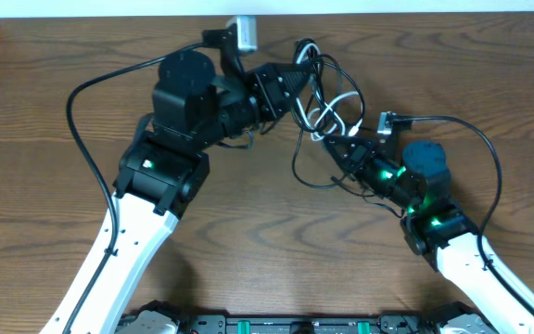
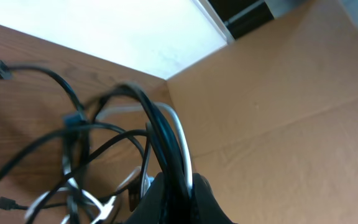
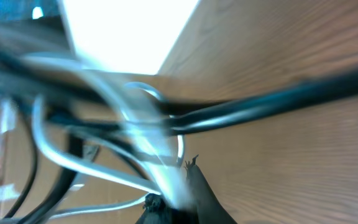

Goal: Untangle cables

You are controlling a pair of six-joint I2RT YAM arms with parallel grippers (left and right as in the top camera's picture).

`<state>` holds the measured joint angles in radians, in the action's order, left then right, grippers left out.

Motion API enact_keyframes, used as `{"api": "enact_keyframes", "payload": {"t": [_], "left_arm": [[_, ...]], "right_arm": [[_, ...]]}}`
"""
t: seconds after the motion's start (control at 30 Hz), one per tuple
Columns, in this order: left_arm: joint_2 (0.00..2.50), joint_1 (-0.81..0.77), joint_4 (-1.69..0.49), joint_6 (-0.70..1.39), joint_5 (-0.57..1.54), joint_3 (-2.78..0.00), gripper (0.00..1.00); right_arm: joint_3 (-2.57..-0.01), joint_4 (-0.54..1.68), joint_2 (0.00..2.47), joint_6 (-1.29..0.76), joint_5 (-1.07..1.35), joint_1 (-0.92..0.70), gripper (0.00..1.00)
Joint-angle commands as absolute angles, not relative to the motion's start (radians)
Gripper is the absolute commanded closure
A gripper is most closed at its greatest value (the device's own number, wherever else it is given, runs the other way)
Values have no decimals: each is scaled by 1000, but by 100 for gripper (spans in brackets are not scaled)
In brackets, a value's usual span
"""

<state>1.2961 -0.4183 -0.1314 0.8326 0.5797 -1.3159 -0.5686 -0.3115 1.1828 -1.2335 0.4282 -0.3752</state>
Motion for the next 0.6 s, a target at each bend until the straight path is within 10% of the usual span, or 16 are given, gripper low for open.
{"api": "enact_keyframes", "payload": {"t": [0.0, 0.57], "left_arm": [[1237, -363, -113, 845, 603, -1340, 92], [1117, -121, -175, 843, 602, -1340, 92]], "right_arm": [[-572, -223, 1184, -1179, 394, -304, 99], [-572, 146, 1184, -1060, 395, -19, 99]]}}
